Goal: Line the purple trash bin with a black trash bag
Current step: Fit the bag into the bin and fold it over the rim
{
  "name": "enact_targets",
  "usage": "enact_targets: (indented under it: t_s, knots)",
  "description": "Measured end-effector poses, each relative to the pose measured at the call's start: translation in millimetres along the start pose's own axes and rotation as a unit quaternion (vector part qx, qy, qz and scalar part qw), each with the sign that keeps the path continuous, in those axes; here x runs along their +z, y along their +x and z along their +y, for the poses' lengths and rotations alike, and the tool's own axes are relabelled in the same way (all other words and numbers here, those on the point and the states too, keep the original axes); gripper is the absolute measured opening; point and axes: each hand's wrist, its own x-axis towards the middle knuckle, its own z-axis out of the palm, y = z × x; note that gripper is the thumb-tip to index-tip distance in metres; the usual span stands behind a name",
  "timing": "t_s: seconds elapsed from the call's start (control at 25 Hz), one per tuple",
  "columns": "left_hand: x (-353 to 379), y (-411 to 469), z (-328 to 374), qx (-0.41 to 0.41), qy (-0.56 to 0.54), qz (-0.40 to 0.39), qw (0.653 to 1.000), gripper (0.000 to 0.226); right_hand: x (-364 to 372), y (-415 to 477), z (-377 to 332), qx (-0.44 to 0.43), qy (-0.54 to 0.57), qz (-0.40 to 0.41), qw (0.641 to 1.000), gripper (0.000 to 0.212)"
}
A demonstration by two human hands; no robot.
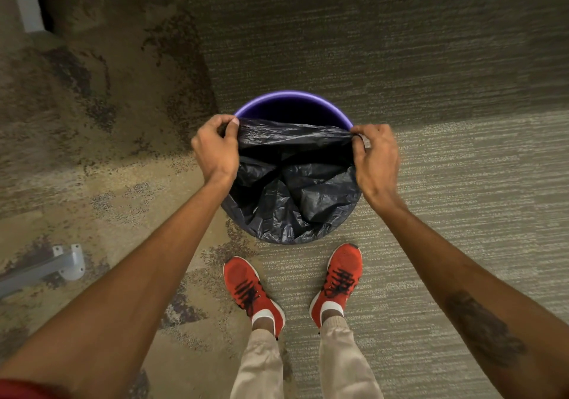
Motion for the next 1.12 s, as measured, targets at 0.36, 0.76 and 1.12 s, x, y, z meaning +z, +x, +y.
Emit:
enact_targets:
  t_s: [0.36, 0.76, 1.12]
  knots:
    - [7.7, 9.7, 17.2, 0.088, 0.011, -0.044, 0.995, 0.022, 8.9, 14.6, -12.4, -0.024, -0.012, -0.004, 1.0, 0.023]
    - [9.5, 15.4, 17.0, 0.194, 0.17, -0.202, 0.945, 0.048, 12.8, -0.6, -14.5, -0.058, 0.003, 0.024, 0.998, 0.022]
    - [12.0, 8.3, 7.1, 0.208, 0.131, -0.108, 0.963, 0.025, 15.6, 3.5, -12.6, -0.021, -0.009, 0.038, 0.999, 0.02]
